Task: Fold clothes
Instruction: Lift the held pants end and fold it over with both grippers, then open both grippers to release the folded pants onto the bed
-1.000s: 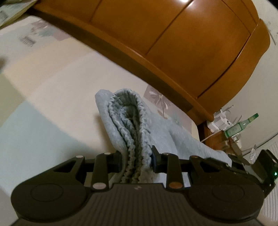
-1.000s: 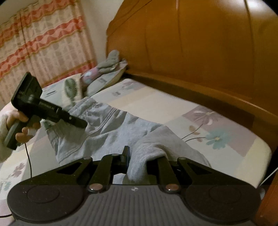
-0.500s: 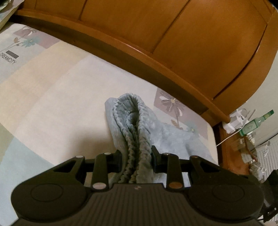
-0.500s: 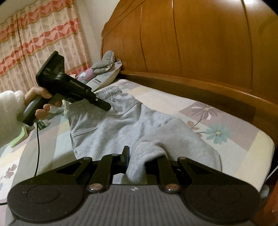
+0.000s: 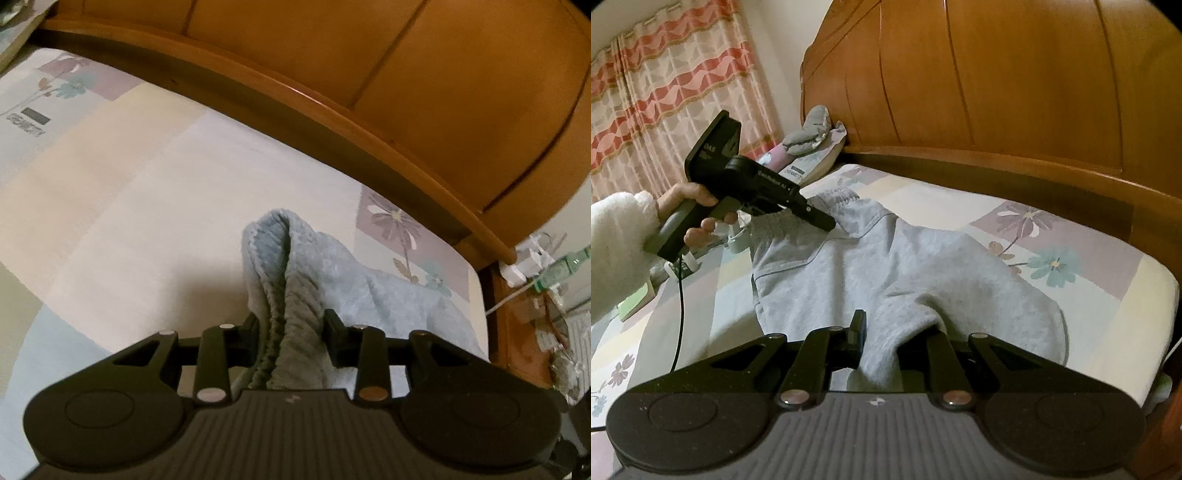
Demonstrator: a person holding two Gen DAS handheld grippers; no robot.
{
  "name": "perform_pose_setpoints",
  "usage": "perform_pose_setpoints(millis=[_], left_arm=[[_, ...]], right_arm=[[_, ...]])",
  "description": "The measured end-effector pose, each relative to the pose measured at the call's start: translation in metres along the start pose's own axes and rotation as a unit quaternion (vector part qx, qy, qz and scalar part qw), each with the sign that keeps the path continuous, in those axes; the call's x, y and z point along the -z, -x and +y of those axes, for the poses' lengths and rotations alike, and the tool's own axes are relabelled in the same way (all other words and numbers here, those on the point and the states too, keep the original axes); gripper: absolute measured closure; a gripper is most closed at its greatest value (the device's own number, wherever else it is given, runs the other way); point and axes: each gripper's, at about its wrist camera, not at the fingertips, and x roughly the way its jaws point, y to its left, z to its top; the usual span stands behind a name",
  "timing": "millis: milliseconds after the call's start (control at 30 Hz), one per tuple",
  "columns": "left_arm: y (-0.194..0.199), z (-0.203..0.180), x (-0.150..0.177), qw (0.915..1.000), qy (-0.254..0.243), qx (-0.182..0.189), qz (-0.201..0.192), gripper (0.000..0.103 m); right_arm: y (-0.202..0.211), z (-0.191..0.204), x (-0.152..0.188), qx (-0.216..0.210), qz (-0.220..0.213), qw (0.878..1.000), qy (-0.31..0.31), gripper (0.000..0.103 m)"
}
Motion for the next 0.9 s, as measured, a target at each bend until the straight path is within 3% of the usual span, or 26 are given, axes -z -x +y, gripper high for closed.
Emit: perform_pose_setpoints(millis=[100, 167, 233, 267, 300, 433, 567, 767, 833, 900], left_arm=[[0.011, 0.002, -0.002, 0.9993, 0.008, -0.032, -0.017, 0.065], [0.022, 0.003, -0.002, 0.998, 0.014, -0.049, -0.037, 0.063], [0.036, 0.001, 0.002, 0.998, 0.021, -0.038, -0.047, 0.056], [0.042, 0.0, 0.004, 0.9978, 0.025, -0.032, -0.052, 0.055], [0.047, -0.006, 0.01, 0.9979, 0.016, -0.031, -0.054, 0.053], [0.064, -0.025, 0.042, 0.9983, -0.002, -0.005, -0.058, 0.05], [0.078, -0.042, 0.089, 0.9965, -0.001, 0.046, -0.07, 0.047], [0.087, -0.054, 0.154, 0.9922, 0.017, 0.087, -0.088, 0.041], [0.086, -0.054, 0.169, 0.992, 0.024, 0.086, -0.089, 0.04], [0.084, -0.053, 0.179, 0.993, 0.027, 0.075, -0.087, 0.04]], right_arm=[[0.002, -0.003, 0.002, -0.005, 0.008, 1.0, -0.014, 0.087], [0.003, -0.009, 0.004, -0.015, 0.018, 0.999, -0.036, 0.081], [0.005, -0.018, 0.008, -0.034, 0.03, 0.996, -0.074, 0.068], [0.007, -0.025, 0.011, -0.05, 0.038, 0.993, -0.104, 0.049], [0.008, -0.032, 0.015, -0.065, 0.044, 0.988, -0.134, 0.036], [0.014, -0.06, 0.033, -0.114, 0.053, 0.96, -0.252, 0.031], [0.02, -0.085, 0.042, -0.144, 0.038, 0.926, -0.346, 0.014], [-0.002, -0.119, 0.043, -0.124, 0.024, 0.882, -0.455, 0.012], [-0.009, -0.122, 0.042, -0.101, 0.021, 0.882, -0.459, 0.014], [-0.012, -0.122, 0.038, -0.074, 0.011, 0.893, -0.444, 0.036]])
